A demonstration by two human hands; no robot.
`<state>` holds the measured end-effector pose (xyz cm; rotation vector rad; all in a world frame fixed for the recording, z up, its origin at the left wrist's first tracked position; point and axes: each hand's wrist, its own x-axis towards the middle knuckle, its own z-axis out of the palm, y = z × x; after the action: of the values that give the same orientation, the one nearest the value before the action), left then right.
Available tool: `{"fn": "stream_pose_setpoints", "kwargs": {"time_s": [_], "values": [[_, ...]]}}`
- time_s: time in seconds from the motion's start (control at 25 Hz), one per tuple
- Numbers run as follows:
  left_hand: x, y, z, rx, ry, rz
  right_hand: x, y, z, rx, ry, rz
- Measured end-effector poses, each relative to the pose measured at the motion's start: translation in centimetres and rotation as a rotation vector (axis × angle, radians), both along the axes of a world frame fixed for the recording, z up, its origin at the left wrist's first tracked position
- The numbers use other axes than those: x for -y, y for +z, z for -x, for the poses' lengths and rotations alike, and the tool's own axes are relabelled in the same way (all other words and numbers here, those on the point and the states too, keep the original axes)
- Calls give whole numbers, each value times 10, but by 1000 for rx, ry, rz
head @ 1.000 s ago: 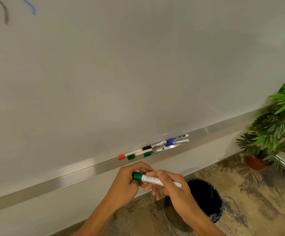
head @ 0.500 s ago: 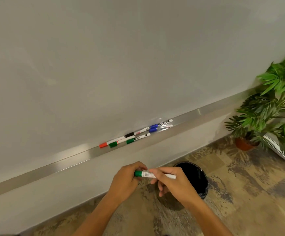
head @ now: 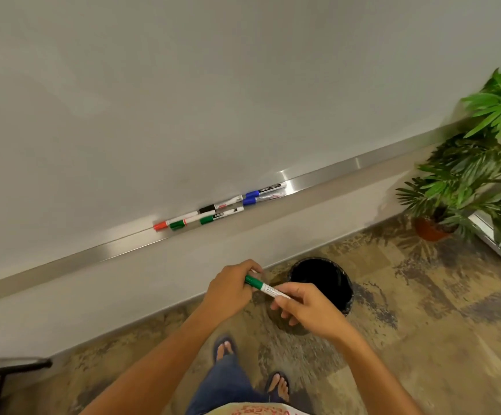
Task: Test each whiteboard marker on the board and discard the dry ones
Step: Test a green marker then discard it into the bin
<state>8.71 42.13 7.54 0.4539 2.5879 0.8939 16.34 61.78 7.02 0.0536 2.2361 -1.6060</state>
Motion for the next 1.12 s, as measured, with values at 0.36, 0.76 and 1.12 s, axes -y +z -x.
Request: {"fn": "stream_pose_setpoints", "kwargs": {"time_s": [0.36, 0.76, 1.12], "values": [[-50, -55, 17, 95, -48, 94, -39, -50, -10, 261, -403, 134], [-97, -105, 57, 232, -137, 181, -108, -116, 6, 445, -726, -15], [-137, -159, 87, 361, -218, 239, -152, -166, 41, 603, -836, -85]]}}
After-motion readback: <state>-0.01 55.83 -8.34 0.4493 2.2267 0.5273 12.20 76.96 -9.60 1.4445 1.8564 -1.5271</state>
